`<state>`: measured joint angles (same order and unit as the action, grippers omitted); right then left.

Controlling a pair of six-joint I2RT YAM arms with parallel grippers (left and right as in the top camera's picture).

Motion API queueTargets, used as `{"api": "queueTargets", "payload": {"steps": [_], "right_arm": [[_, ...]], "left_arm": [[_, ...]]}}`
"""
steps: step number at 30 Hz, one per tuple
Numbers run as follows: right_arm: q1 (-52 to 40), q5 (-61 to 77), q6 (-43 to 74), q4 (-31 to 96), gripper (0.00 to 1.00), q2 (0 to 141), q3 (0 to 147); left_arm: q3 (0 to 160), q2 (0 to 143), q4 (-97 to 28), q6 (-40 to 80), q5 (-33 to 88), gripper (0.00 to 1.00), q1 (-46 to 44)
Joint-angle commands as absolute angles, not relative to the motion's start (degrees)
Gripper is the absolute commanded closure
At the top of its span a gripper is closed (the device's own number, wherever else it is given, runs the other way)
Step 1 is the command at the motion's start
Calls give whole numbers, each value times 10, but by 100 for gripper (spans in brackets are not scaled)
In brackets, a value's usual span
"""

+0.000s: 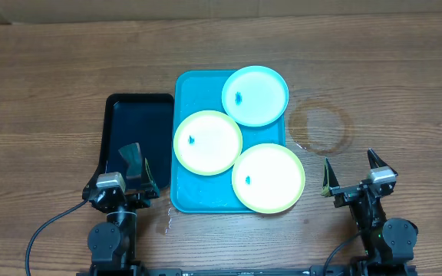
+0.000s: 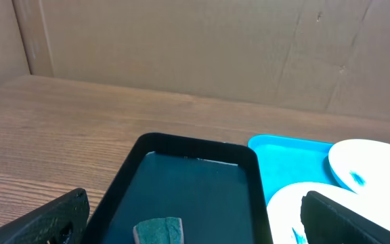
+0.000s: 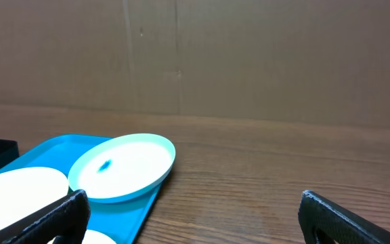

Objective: Clean dirty plates on tray and stack at the side

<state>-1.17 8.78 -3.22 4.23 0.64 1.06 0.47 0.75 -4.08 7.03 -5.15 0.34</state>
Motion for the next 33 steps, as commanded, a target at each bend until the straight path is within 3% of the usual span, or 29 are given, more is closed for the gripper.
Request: {"api": "queueTargets", "payload": {"steps": [1,33], "right_arm": [[-12,90,-34,40,0,4,4],[-12,90,-34,40,0,4,4]], "left_arm": [[3,3,-40,60,-49,0,1],[3,3,-40,60,-48,0,1]]}}
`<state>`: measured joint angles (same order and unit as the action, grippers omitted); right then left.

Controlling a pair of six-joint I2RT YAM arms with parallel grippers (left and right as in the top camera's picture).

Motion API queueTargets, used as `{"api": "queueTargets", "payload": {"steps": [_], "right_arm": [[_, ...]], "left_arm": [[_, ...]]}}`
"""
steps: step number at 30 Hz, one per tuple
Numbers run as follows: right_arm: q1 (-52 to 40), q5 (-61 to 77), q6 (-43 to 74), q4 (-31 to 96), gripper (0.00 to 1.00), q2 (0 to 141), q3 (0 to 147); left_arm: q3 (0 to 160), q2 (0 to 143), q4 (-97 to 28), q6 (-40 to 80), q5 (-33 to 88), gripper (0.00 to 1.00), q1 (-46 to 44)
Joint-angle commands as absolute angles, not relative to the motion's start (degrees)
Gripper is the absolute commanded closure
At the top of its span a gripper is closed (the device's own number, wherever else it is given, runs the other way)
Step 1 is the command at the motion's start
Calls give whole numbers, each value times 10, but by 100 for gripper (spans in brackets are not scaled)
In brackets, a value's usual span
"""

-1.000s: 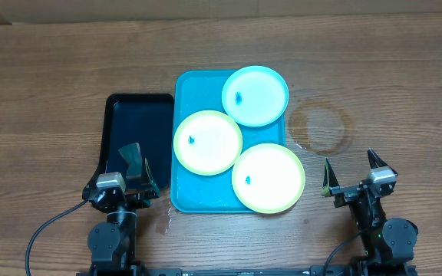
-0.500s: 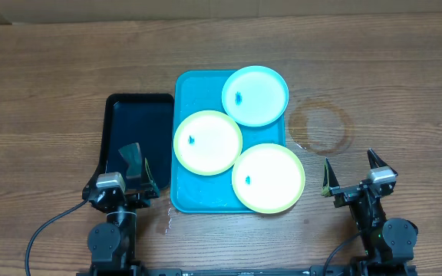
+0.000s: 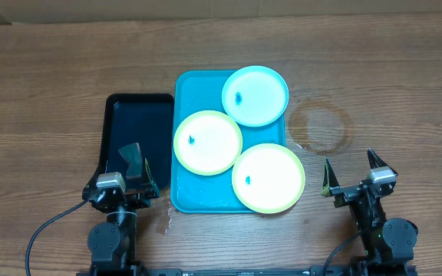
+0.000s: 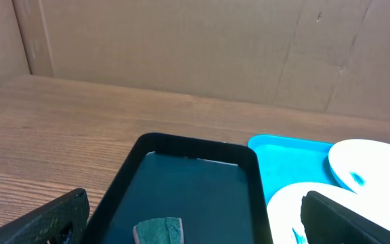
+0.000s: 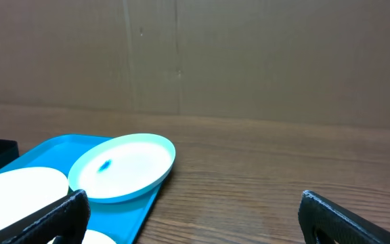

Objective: Clean dirty plates on tray and stack at the side

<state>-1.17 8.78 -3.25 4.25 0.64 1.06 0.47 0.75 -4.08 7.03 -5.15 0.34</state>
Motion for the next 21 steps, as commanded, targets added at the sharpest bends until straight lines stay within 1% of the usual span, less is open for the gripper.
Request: {"api": "queueTargets", "payload": {"steps": [1,21], "right_arm": [[-12,91,-35,40,0,4,4],[-12,90,-34,40,0,4,4]], "left_arm": [[3,3,-40,60,-48,0,1],[4,3,-39,65,-48,0,1]]}}
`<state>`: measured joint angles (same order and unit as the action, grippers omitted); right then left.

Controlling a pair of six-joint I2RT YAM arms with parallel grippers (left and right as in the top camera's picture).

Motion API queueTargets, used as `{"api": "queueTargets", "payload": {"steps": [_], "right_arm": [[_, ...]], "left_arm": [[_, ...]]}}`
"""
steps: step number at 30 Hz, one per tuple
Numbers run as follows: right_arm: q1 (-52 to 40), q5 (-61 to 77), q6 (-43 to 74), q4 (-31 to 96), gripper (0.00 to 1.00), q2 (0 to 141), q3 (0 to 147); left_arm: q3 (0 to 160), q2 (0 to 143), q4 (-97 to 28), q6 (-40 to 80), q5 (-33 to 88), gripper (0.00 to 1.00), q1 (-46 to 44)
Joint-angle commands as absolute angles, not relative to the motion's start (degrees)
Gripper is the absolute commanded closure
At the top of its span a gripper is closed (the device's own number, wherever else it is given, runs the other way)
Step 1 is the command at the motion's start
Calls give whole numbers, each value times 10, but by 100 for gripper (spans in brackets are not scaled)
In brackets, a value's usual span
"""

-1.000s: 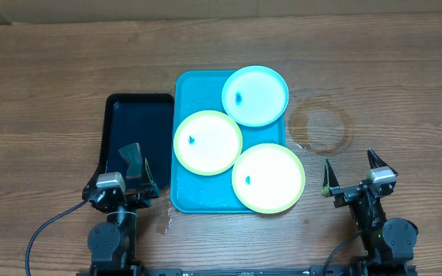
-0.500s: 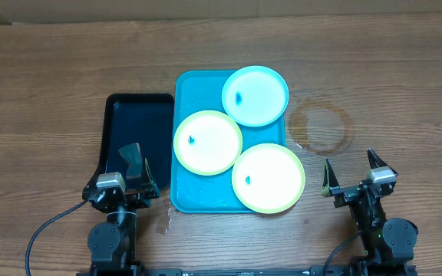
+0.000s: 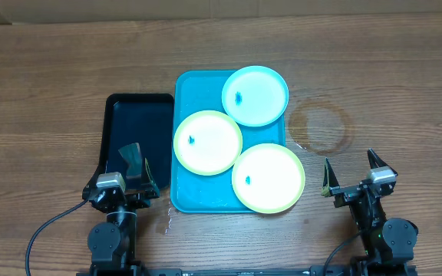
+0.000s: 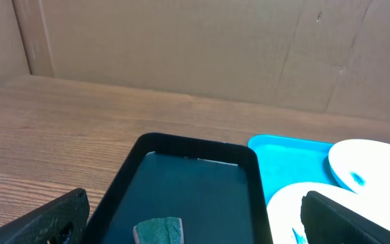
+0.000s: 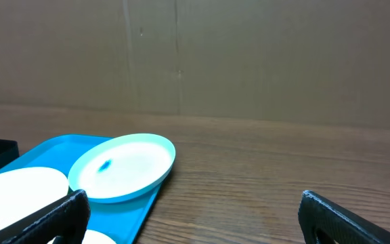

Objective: Clean dirty plates on tray and stack at the side

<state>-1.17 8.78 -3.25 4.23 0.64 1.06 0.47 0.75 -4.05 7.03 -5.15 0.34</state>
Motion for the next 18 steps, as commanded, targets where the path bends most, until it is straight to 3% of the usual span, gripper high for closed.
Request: {"api": "queueTargets", "payload": {"steps": [1,9,18], "right_arm": [[-12,90,-34,40,0,4,4],[-12,90,-34,40,0,4,4],[-12,90,-34,40,0,4,4]], "left_arm": [[10,3,-44,82,-46,0,1],[158,41,-145,103,-18,0,1],[418,204,-275,103,39,0,1]]}}
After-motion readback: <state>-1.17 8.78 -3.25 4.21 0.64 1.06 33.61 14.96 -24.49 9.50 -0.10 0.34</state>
